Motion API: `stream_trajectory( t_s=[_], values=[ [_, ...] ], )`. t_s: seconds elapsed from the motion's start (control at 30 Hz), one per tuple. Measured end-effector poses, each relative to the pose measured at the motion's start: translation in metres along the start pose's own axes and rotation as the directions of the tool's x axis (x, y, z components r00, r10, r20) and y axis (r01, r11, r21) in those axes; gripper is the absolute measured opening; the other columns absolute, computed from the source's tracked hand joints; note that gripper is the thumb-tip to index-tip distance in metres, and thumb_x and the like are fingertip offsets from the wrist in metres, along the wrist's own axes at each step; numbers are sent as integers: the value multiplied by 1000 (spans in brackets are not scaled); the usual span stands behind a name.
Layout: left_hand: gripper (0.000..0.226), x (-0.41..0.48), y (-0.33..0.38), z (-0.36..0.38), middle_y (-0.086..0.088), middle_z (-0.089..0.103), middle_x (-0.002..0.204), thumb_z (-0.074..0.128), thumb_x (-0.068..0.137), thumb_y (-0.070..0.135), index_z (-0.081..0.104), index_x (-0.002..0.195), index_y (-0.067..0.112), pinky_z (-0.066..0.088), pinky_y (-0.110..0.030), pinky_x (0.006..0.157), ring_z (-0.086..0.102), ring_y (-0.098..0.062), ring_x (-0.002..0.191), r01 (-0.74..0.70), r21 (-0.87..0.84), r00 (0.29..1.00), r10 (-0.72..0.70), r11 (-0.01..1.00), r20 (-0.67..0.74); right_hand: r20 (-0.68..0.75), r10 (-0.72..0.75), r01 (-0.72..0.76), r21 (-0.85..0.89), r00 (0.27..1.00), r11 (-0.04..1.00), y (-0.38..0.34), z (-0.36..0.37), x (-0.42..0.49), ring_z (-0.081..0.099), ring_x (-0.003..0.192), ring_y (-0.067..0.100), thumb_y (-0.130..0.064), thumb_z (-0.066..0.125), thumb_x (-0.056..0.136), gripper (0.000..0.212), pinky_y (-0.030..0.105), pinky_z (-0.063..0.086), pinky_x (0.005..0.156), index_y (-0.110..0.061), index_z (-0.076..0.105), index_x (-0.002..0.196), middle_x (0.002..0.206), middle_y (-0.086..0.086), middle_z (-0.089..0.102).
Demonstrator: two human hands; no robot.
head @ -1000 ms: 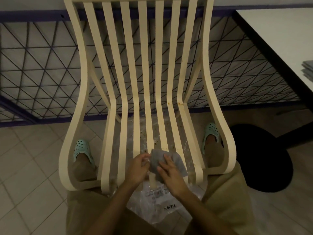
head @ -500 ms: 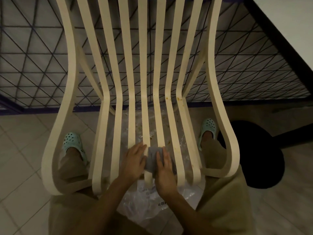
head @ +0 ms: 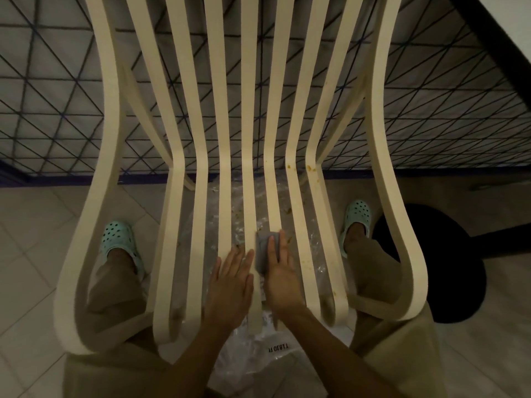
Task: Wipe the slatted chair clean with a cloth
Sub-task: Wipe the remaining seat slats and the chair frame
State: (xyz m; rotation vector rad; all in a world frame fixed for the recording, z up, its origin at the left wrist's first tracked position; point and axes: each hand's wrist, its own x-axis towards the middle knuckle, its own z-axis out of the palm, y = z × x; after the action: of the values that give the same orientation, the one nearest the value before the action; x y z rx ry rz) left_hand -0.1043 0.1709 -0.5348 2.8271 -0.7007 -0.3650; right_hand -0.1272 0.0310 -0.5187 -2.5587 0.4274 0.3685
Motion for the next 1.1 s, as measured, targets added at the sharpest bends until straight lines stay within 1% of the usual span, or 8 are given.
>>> stream_trajectory(
  t_s=[0.07,0.2,0.27,0.4,0.53,0.63,0.93,1.1],
  values=[
    [55,0,-1,0,0,20,159,14,99,42,13,151,26,4,-42,119,8,-14,148,2,5,1000,-2,1000,6,4,-7,7,33,1000,999,-1,-4,6,-3,148,27,-19,49,96,86,39,35,114,-29,-16,152,155,-1,-34],
    [54,-1,-2,1,1,27,157,17,99,42,17,151,27,3,-39,119,12,-12,147,-1,-46,1000,0,999,-18,-86,180,-95,591,980,801,-7,-16,4,23,141,16,-32,42,102,56,16,28,108,-23,21,153,159,0,8],
    [55,-2,-3,1,2,24,158,15,99,43,16,152,27,3,-40,120,10,-12,148,-16,-67,1000,14,998,-24,-78,270,-160,637,960,754,-12,-26,4,34,137,22,-31,45,101,56,27,34,106,-15,26,150,153,6,26],
    [55,-3,-2,-1,-1,28,156,14,99,43,15,152,26,1,-40,118,12,-13,147,-25,-52,999,23,998,-37,114,412,-385,636,904,669,-16,-33,27,57,114,29,-30,47,100,35,22,43,78,-5,51,125,123,15,58],
    [55,-1,-3,1,-2,32,154,10,100,44,16,151,23,2,-41,118,16,-14,145,-17,-38,999,16,999,-28,246,475,-511,634,845,580,-8,-31,51,59,109,34,-33,49,99,39,30,45,79,0,59,117,119,19,62],
    [55,0,-4,3,-4,37,152,13,100,43,30,148,20,8,-43,116,20,-15,144,-20,-30,999,19,999,-47,200,449,-458,661,871,594,-10,-27,60,61,96,30,-37,47,99,41,24,41,68,0,61,113,110,17,64],
    [52,-1,-3,1,0,37,152,26,99,41,21,150,29,15,-45,119,18,-15,146,-6,-117,998,-1,993,-59,114,451,-388,715,886,582,-13,-31,103,57,68,17,-41,49,98,36,25,45,56,-7,58,93,85,9,62],
    [53,-2,-1,-3,-3,47,145,26,99,41,26,149,26,16,-44,116,30,-19,142,-28,-106,996,19,994,-88,95,437,-367,716,894,594,-12,-28,97,58,74,19,-43,49,97,36,23,42,59,-9,58,89,80,4,59]
  ],
)
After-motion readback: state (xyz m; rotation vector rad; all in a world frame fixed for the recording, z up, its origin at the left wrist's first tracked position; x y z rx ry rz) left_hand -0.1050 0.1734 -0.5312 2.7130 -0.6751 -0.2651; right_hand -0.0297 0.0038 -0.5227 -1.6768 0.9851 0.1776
